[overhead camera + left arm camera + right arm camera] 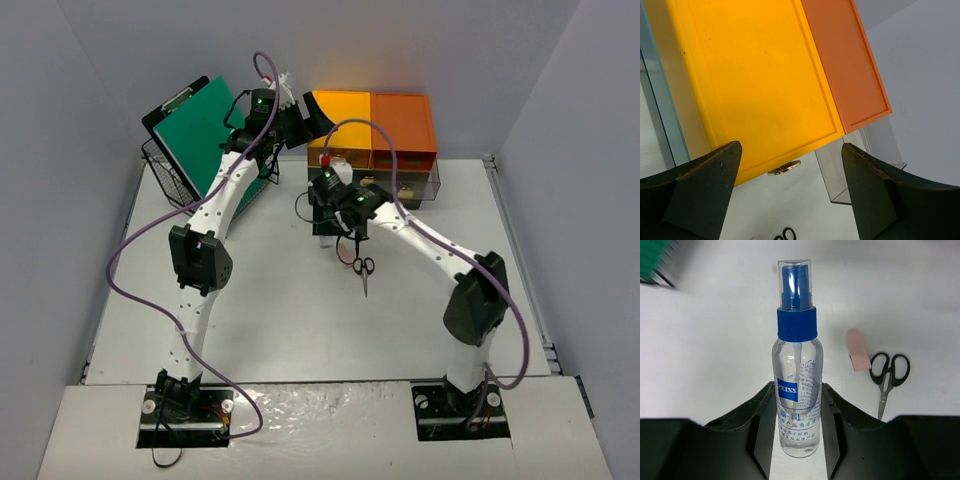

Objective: Organize the desk

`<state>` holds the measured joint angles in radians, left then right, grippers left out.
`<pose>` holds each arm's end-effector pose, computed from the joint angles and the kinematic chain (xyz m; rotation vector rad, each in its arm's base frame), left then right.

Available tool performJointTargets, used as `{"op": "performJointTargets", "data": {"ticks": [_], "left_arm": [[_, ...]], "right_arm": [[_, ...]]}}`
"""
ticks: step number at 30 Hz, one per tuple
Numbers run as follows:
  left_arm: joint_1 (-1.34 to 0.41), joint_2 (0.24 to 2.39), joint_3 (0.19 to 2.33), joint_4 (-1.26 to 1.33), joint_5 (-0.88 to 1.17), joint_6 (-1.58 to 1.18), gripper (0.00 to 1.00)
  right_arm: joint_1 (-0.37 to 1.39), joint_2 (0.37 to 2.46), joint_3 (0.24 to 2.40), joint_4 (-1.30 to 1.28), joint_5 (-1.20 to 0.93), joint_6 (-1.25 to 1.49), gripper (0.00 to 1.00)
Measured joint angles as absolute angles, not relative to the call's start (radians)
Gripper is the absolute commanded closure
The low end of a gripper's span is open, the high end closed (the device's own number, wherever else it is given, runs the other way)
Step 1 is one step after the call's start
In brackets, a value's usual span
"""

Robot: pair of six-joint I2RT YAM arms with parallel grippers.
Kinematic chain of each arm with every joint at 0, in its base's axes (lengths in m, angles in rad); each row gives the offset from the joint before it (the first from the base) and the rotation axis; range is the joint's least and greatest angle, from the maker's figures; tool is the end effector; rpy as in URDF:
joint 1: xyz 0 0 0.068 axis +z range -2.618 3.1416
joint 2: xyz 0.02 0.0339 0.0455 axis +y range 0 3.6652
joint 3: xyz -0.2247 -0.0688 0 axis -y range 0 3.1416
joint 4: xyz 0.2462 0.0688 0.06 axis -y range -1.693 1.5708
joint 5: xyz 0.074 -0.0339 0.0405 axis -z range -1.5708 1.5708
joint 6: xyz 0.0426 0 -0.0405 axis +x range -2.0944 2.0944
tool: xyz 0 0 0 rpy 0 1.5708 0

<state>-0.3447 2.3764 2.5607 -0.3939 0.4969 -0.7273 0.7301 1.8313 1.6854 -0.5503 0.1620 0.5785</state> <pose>0.4845 -0.1955 0.3501 0.0217 1.9215 -1.1889 0.3169 0.2745 0.2798 -0.0874 2.3062 0.5076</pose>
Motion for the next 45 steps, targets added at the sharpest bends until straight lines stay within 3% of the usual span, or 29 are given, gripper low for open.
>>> {"op": "performJointTargets", "data": {"ticks": [6,15,28,45], "left_arm": [[-0.345,2.376,2.560,-0.393,0.497,-0.728,0.20],[-0.344,2.373,2.552,-0.387,0.500,-0.728,0.20],[-0.344,2.361,2.523,-0.366,0.501,-0.728,0.20],[-0.344,2.358,2.522,-0.372,0.504,-0.724,0.20]], "right_arm": [[0.613,1.680,1.786,-0.545,0.209,0.652,1.00],[0.398,1.666,1.726,-0.417,0.213,0.927,1.00],[0.356,1.667,1.655,-0.189,0.276,1.282,1.00],[0.326,1.667,1.533,-0.151,0.308,1.339,1.00]]}}
